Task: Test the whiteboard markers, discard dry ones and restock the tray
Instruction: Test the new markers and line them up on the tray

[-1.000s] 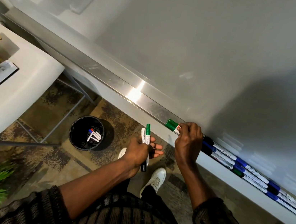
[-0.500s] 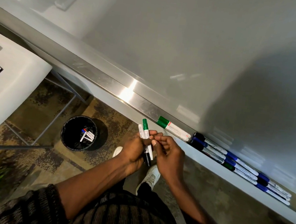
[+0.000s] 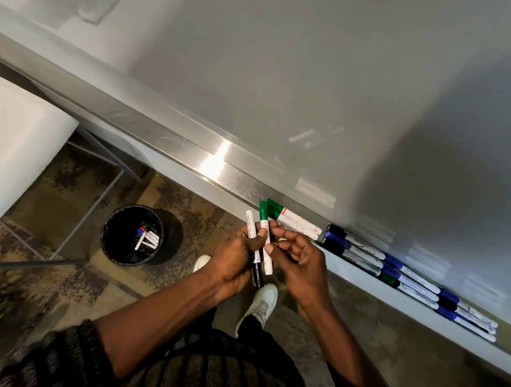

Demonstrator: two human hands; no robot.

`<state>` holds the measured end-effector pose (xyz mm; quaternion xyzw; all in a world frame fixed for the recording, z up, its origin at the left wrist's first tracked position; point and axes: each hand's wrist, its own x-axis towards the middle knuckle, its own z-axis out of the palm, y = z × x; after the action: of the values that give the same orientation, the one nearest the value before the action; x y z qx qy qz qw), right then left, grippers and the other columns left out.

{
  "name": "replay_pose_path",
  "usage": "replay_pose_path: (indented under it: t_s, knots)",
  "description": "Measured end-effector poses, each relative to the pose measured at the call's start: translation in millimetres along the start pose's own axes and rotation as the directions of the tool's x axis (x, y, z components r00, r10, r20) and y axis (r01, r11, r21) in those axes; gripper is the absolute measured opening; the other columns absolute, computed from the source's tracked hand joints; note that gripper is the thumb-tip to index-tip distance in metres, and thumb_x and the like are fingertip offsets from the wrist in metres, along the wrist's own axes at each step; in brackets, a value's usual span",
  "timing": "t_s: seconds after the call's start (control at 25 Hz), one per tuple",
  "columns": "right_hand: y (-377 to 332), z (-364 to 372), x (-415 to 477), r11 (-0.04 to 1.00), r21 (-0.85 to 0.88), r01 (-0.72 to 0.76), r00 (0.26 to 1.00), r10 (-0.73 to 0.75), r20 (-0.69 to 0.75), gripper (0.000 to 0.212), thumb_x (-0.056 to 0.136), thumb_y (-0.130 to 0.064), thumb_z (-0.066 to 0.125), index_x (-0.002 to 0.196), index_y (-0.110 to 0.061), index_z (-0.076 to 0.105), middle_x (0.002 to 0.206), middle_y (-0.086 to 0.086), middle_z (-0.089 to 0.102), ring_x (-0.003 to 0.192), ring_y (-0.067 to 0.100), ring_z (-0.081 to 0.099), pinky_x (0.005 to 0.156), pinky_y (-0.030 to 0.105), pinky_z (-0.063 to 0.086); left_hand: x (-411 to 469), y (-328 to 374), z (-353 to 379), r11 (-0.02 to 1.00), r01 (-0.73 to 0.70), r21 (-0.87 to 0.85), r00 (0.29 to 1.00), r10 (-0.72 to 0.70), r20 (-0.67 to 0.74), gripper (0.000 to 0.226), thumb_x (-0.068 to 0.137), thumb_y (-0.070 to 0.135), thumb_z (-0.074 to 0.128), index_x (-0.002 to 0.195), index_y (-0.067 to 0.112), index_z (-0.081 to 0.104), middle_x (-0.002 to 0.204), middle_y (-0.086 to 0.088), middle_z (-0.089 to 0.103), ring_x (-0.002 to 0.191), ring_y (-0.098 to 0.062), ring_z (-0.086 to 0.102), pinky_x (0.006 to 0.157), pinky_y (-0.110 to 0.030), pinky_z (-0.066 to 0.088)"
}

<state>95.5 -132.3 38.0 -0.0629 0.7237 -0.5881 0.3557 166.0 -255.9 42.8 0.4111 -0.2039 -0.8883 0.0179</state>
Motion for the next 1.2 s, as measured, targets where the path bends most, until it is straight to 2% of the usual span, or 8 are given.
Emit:
replay_pose_path:
  t_s: [0.16,0.28,0.36,0.56,0.68,0.8,1.04,1.2]
  knots:
    - [-3,-12,9,0.950,-0.313,-0.017,0.988,-0.033,-0.153,0.017,0.091,-0.021,0.082,0.107,-0.022,0.077,0.097,-0.007,0.079,0.088,0.007,0.074,0.081,0.034,0.064,7,4,-9,0.991,-0.079,0.112,0.986,0.094,-0.140,0.029,0.112,0.003,0.047,0.133,-0.009,0.063,0.117,-0.024,0.078,0.109,-0.036,0.076,0.099,-0.043,0.062]
    - [-2,-17,21,0.599,-0.797,0.077,0.908,-0.372,-0.192,0.017,0.096,-0.025,0.075,0.112,-0.019,0.074,0.105,-0.003,0.070,0.090,0.015,0.066,0.067,0.029,0.053,10,6,-19,0.976,-0.052,0.211,0.960,0.107,-0.260,0.028,0.113,0.016,0.051,0.123,-0.006,0.067,0.090,-0.016,0.080,0.072,-0.022,0.073,0.073,-0.035,0.059]
    - [-2,-18,30,0.352,-0.927,0.129,0.835,-0.543,-0.090,0.017,0.097,-0.020,0.073,0.113,-0.016,0.075,0.105,0.002,0.068,0.092,0.023,0.062,0.066,0.029,0.044,7,7,-22,0.974,0.003,0.224,0.949,0.068,-0.309,0.037,0.115,0.027,0.049,0.114,-0.002,0.071,0.075,-0.009,0.070,0.053,-0.012,0.055,0.054,-0.026,0.045]
    - [0,-16,50,0.121,-0.988,0.092,0.806,-0.593,0.003,0.027,0.089,-0.009,0.079,0.115,-0.011,0.075,0.102,0.008,0.071,0.088,0.027,0.062,0.065,0.037,0.051,4,14,-24,0.990,0.009,0.141,0.950,0.036,-0.311,0.033,0.115,0.017,0.040,0.119,-0.003,0.066,0.077,-0.012,0.074,0.055,-0.013,0.051,0.050,-0.024,0.042]
    - [3,-12,54,0.091,-0.991,0.098,0.833,-0.553,0.031,0.031,0.085,-0.009,0.085,0.114,-0.009,0.074,0.104,0.010,0.073,0.089,0.027,0.064,0.067,0.036,0.053,2,16,-25,0.983,-0.037,0.178,0.954,0.088,-0.286,0.028,0.115,0.010,0.045,0.129,-0.004,0.064,0.087,-0.013,0.078,0.064,-0.014,0.061,0.058,-0.023,0.054]
    - [2,-8,53,0.110,-0.990,0.090,0.847,-0.531,0.018,0.033,0.081,-0.010,0.086,0.113,-0.006,0.075,0.105,0.013,0.075,0.090,0.029,0.067,0.064,0.035,0.055,-1,14,-25,0.988,-0.068,0.137,0.956,0.104,-0.276,0.024,0.109,0.003,0.056,0.127,-0.007,0.069,0.092,-0.013,0.070,0.071,-0.017,0.072,0.083,-0.033,0.066]
    - [2,-9,52,0.092,-0.994,0.050,0.860,-0.510,-0.004,0.037,0.074,-0.004,0.088,0.109,-0.006,0.077,0.106,0.013,0.075,0.095,0.032,0.068,0.064,0.037,0.055,-2,14,-32,0.962,-0.058,0.265,0.940,0.142,-0.310,0.016,0.100,0.004,0.071,0.112,-0.004,0.077,0.105,-0.017,0.074,0.091,-0.027,0.070,0.081,-0.037,0.063]
    - [6,-8,54,0.112,-0.993,0.048,0.860,-0.511,-0.016,0.042,0.071,0.004,0.087,0.111,-0.006,0.077,0.110,0.013,0.074,0.098,0.032,0.065,0.063,0.035,0.052,3,12,-35,0.964,-0.055,0.259,0.926,0.146,-0.348,0.013,0.096,0.006,0.077,0.107,-0.001,0.079,0.099,-0.018,0.077,0.095,-0.029,0.069,0.099,-0.047,0.059]
